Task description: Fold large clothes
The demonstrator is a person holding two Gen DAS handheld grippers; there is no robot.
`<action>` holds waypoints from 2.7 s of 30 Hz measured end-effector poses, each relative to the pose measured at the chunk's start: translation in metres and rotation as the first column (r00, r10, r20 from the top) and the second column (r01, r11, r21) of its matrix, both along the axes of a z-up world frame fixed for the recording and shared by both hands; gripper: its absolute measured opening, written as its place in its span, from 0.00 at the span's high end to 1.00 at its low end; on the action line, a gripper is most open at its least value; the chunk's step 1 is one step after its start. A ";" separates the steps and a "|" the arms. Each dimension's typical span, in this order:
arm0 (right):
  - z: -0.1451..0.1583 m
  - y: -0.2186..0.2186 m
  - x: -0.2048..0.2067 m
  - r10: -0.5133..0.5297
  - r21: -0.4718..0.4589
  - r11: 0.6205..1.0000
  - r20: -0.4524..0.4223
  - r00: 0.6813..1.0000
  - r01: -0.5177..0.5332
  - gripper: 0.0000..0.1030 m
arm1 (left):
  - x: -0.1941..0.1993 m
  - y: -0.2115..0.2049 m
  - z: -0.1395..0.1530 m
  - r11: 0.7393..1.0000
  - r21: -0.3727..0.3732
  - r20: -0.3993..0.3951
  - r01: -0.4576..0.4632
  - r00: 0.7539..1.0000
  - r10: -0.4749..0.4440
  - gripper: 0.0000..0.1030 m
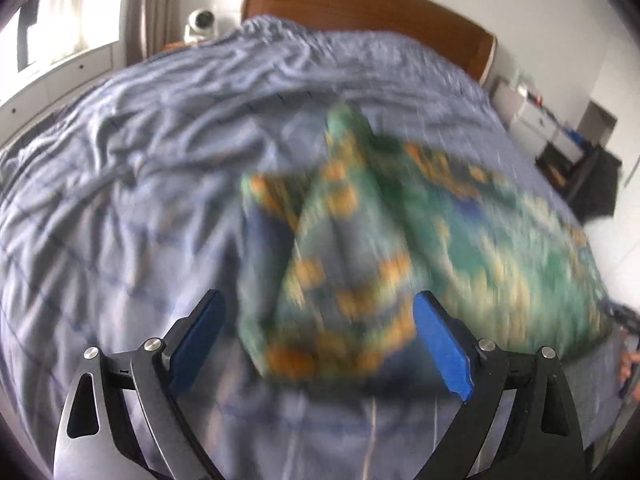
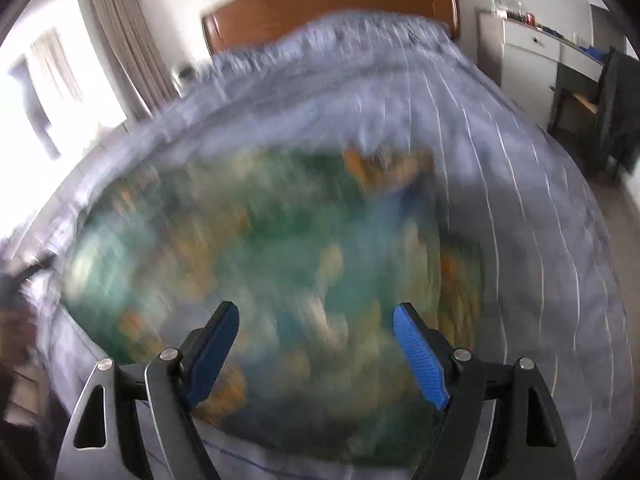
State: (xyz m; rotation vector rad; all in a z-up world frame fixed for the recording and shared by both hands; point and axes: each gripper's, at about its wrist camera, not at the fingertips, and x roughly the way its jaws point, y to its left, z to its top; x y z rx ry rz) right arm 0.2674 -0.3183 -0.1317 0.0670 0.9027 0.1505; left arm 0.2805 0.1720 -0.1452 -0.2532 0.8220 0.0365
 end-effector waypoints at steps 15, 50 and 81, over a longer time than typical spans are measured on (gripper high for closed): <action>0.046 0.060 -0.117 -0.154 0.050 0.988 0.204 0.967 0.147 0.21 | -0.089 -0.038 0.002 0.999 -0.032 0.022 0.030 0.999 -0.029 0.08; 0.036 0.069 -0.147 -0.054 -0.019 0.998 0.275 0.960 0.061 0.21 | -0.028 -0.097 0.073 0.972 -0.080 0.054 0.222 0.974 -0.218 0.05; 0.020 0.077 -0.151 -0.044 0.115 0.993 0.193 0.980 0.022 0.21 | 0.057 -0.214 0.008 0.851 0.184 -0.105 0.492 0.870 -0.481 0.03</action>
